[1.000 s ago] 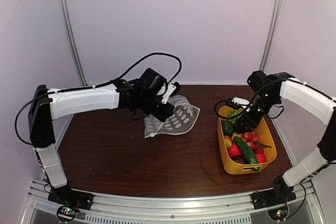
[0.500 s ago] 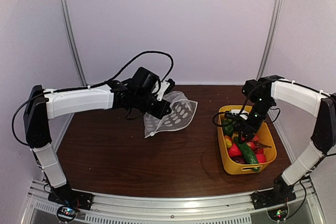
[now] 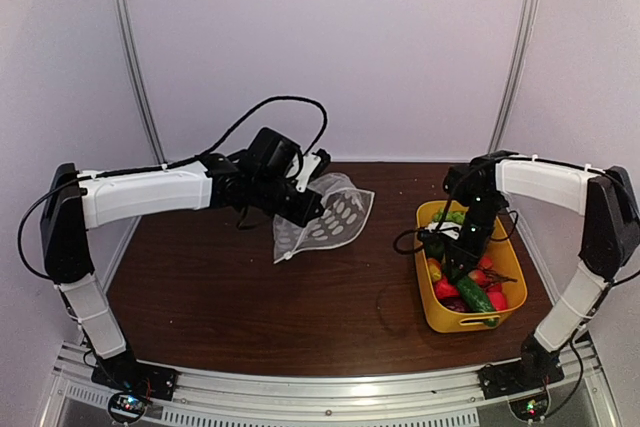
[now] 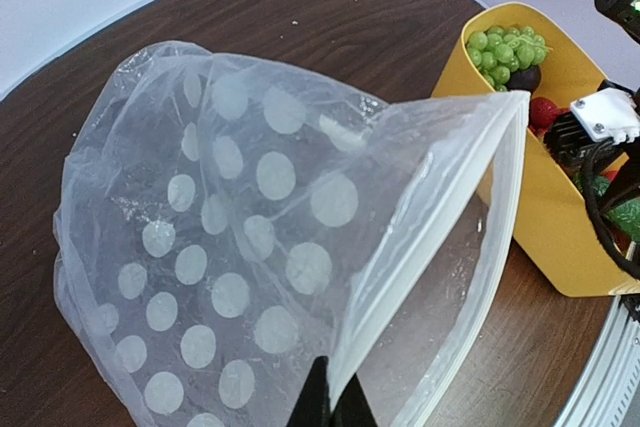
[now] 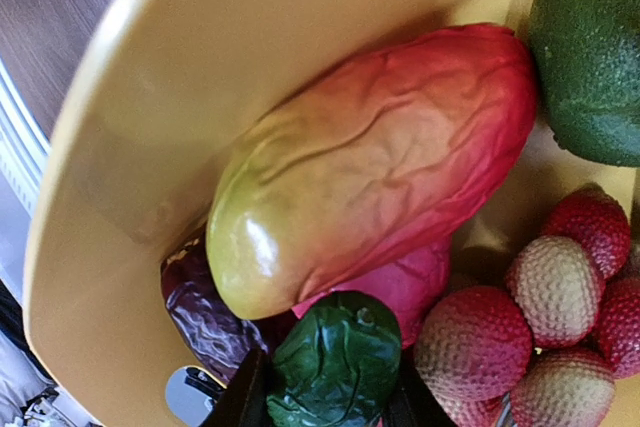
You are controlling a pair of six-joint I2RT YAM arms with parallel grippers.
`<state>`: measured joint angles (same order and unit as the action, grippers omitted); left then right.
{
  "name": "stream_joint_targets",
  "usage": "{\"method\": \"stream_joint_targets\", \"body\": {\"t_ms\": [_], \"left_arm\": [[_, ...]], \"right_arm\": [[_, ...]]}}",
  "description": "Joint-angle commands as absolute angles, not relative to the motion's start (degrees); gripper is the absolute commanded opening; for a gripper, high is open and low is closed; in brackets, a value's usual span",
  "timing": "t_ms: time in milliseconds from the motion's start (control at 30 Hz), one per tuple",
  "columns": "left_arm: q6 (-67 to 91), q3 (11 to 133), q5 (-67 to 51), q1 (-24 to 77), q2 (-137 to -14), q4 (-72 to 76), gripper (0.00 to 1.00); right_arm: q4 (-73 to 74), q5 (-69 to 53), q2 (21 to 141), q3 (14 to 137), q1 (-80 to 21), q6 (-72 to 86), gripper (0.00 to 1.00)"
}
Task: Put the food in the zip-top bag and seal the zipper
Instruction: Pick up the fake fruit from the bin, then place the fake fruit in the zipper food storage bag.
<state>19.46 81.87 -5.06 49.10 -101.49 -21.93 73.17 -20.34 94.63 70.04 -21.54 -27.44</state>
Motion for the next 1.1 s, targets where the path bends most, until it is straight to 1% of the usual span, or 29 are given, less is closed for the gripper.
{"method": "stream_joint_targets", "body": {"t_ms": [0,67,133,167,200,233,333,433,500,567,633,733,833,933,1067], "left_arm": [[19.75,81.47,-4.24,48.69,-99.45,-20.21,0.00],[20.22,81.63,-4.66,48.67,-99.62,-19.92,0.00],[20.85,82.33,-6.69,48.69,-100.02,-19.42,0.00],[21.46,83.09,-7.92,48.69,-100.36,-19.41,0.00],[22.00,83.86,-9.64,48.69,-100.68,-19.60,0.00],[22.55,84.77,-10.65,48.69,-100.89,-19.70,0.00],[24.60,86.93,-11.02,48.69,-101.69,-19.54,0.00],[26.94,89.11,-11.47,48.69,-102.91,-19.52,0.00],[29.18,90.18,-12.27,48.67,-103.65,-19.21,0.00],[32.14,90.78,-13.01,48.69,-104.08,-18.39,0.00],[34.22,91.44,-13.74,48.69,-104.59,-17.59,0.00],[36.56,92.98,-14.83,48.69,-105.16,-17.29,0.00],[38.29,94.71,-15.00,48.69,-105.81,-17.69,0.00],[39.78,95.63,-15.74,48.65,-106.21,-18.06,0.00],[41.45,96.30,-17.45,48.69,-106.32,-18.20,0.00]], "right_arm": [[75.33,-18.00,94.37,73.85,-21.72,-26.67,0.28],[77.51,-18.25,93.53,77.04,-21.70,-26.65,0.24],[78.93,-19.34,92.44,79.97,-21.65,-27.69,0.17],[78.87,-19.90,91.75,80.79,-21.65,-28.52,0.15],[78.95,-20.02,91.19,81.68,-21.62,-29.59,0.10],[79.01,-20.05,90.98,82.84,-21.62,-30.12,0.00],[78.87,-21.53,90.39,87.11,-21.51,-32.31,0.00],[78.25,-26.14,90.10,94.12,-21.49,-33.64,0.00],[73.94,-30.04,89.63,99.26,-21.54,-32.12,0.00],[65.98,-34.00,88.09,100.38,-21.57,-27.37,0.00],[56.50,-38.19,85.88,99.52,-21.61,-23.32,0.00],[38.48,-42.96,80.43,93.82,-21.89,-13.41,0.00],[20.21,-43.38,75.22,86.73,-23.09,-6.12,0.00],[16.98,-45.29,76.98,88.71,-24.61,-3.54,0.00],[12.77,-43.87,78.57,87.97,-27.24,-3.90,0.00]]}}
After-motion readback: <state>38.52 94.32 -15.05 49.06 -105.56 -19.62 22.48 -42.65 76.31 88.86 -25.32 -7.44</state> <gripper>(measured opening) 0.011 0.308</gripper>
